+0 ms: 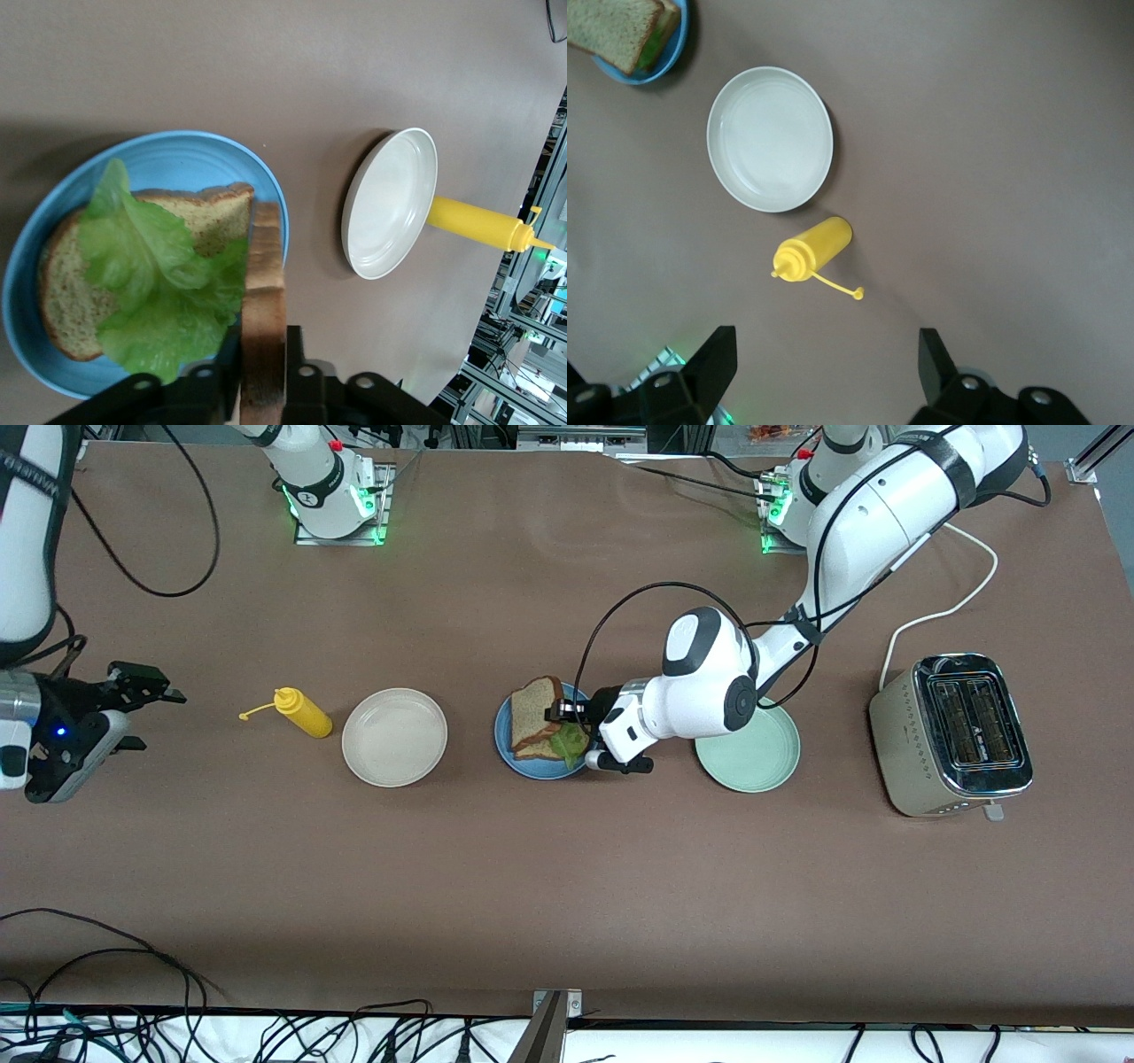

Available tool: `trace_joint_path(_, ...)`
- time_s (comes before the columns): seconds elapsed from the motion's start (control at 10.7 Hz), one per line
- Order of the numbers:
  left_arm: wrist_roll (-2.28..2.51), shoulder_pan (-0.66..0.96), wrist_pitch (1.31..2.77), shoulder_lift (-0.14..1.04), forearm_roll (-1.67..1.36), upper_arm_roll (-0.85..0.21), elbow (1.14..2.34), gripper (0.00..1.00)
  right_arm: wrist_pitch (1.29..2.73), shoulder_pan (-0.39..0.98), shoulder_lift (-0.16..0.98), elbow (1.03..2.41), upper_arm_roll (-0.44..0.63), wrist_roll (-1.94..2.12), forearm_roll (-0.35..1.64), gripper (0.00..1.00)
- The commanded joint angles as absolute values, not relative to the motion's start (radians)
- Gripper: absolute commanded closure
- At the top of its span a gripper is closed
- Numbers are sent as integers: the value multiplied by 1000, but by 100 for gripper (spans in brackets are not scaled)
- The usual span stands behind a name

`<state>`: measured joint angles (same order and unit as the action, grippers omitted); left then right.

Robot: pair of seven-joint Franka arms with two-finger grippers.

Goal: Make sandwich in blue plate with both arms

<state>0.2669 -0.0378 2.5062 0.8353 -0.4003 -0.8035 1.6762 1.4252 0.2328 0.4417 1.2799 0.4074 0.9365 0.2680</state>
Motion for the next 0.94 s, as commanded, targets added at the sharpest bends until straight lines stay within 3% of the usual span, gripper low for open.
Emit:
trace_joint_path(0.0, 270, -32, 2507, 842, -315, -785, 1651, 31, 1587, 172, 205, 1578, 199, 590, 41, 8)
trace_joint_path(0.09, 291, -34, 2507, 841, -284, -785, 1649, 11, 1610, 90, 160, 1630, 86, 454, 13, 8)
trace_joint_path(0.19, 342, -40, 2505, 828, -229, -785, 1651, 0, 1623, 8, 125, 1667, 2, 313, 11, 7)
trace_joint_path(0.56, 454, -60, 2419, 705, -135, -749, 1655, 0, 1715, -12, -30, 1876, -23, 29, 8, 7)
trace_joint_path(0.75, 446, -64, 2236, 603, -133, -683, 1654, 25, 1824, -14, -96, 1959, -23, 43, -29, 8)
trace_joint_path(0.84, 436, -63, 2185, 559, -118, -654, 1654, 24, 1812, -12, -95, 1944, -23, 35, -29, 7)
